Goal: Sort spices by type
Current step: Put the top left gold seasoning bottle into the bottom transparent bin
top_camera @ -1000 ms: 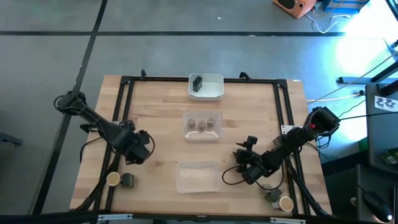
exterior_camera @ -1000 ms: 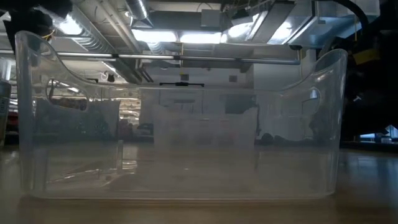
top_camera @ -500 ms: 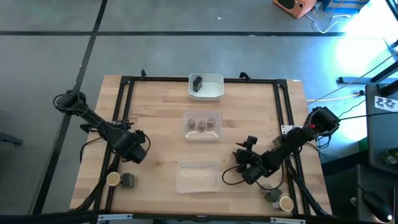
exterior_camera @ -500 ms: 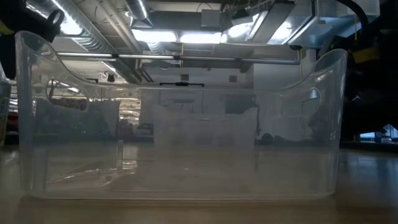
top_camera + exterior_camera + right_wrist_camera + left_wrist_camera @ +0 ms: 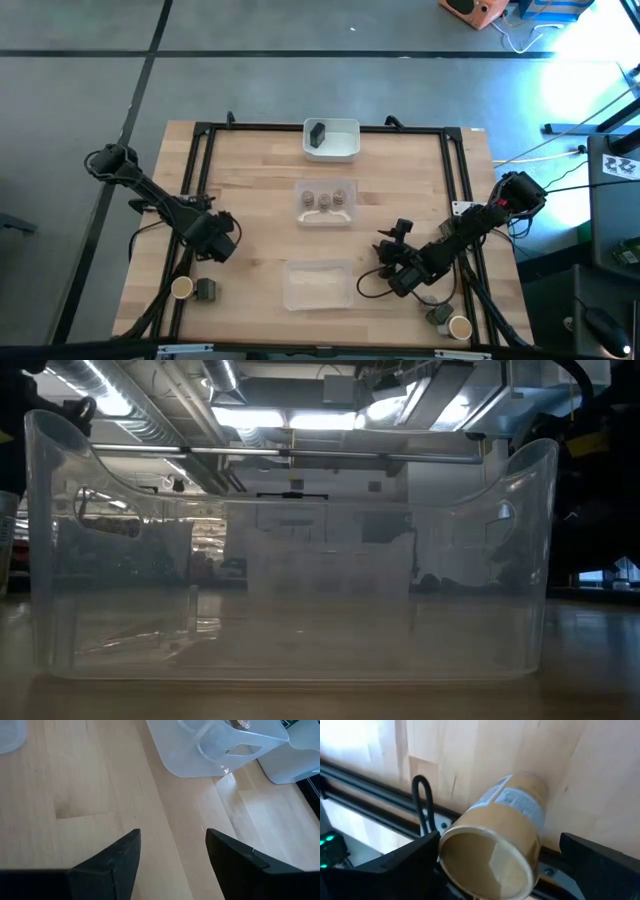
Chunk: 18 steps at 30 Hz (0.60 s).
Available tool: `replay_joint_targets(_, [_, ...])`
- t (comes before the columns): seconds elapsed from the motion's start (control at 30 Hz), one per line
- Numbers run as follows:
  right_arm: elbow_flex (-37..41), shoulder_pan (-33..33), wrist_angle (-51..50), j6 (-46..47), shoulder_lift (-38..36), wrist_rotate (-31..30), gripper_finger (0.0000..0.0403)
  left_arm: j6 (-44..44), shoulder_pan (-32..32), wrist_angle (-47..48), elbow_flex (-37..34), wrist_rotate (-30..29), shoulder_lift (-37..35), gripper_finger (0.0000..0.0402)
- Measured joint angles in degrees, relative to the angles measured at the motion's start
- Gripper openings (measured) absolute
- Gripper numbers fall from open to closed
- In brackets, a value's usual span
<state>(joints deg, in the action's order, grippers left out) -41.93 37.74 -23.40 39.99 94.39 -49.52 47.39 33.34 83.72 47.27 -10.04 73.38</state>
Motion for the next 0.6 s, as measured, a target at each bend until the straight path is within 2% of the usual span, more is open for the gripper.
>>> replay_joint_targets(0.4, [0.0, 0.0, -0.1, 0.0, 0.0, 0.0, 0.0225, -1.0, 0.0, -1.2, -0.3, 0.2, 0.2, 0.0390])
replay_joint_targets(0.6, [0.0, 0.0, -0.1, 0.0, 0.0, 0.0, 0.0225, 0.7, 0.0, -2.3, -0.9, 3.0, 0.2, 0.0344])
